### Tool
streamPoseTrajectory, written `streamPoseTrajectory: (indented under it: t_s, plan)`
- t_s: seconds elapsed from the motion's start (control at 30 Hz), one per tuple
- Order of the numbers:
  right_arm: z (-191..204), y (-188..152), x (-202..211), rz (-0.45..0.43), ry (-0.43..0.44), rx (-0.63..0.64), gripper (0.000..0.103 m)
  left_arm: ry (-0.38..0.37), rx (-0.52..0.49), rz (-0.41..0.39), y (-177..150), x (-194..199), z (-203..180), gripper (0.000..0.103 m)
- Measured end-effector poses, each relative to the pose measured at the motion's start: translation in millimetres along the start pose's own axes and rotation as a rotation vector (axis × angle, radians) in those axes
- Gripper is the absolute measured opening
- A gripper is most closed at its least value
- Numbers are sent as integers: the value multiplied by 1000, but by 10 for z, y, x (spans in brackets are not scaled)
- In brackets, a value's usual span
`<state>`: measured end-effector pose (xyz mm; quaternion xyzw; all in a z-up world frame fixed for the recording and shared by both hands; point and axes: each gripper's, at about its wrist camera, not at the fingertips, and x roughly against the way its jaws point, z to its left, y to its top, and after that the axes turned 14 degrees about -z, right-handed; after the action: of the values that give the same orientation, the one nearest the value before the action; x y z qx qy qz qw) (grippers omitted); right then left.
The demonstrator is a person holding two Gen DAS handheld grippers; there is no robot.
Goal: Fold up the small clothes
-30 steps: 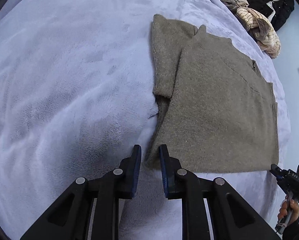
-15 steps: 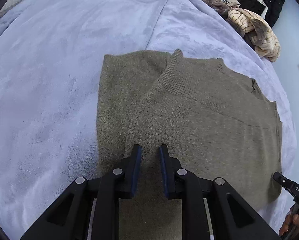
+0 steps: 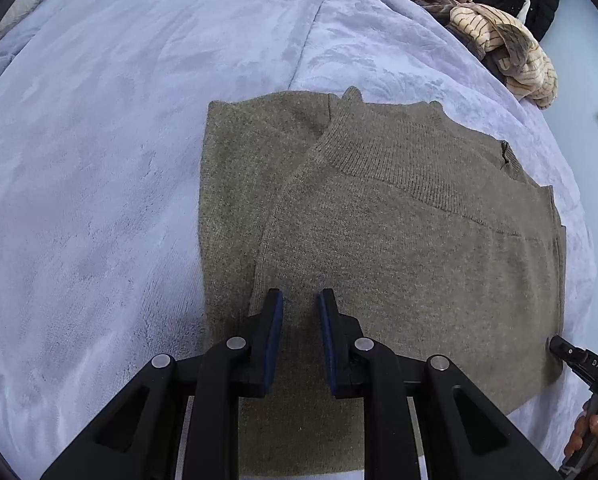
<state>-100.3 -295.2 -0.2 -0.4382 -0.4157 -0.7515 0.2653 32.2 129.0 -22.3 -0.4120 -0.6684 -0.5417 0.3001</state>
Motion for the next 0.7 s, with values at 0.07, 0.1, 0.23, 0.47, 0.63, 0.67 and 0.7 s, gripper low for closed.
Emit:
streamPoseTrajectory:
  t_s: [0.07, 0.1, 0.23, 0.47, 0.63, 0.67, 0.7]
  plan:
    - [14, -41, 52, 0, 10, -11, 18, 8, -5, -4, -16, 39, -7, 20]
    - [37, -70, 72, 4, 18, -11, 18, 8, -8, -4, -28, 55, -10, 20]
    - [181, -206, 127, 26, 46, -1, 18, 9, -17, 12, -81, 86, -19, 20]
    - [562, -461, 96, 82, 107, 18, 19, -3, -39, 33, -163, 157, -27, 20]
    - [824, -612, 32, 113, 142, 30, 21, -18, -33, 42, -217, 208, 21, 21]
    - [865, -638, 26, 118, 148, 31, 21, -19, -34, 46, -231, 218, 29, 21]
    - [903, -665, 20, 125, 153, 31, 22, -19, -37, 49, -246, 229, 39, 21]
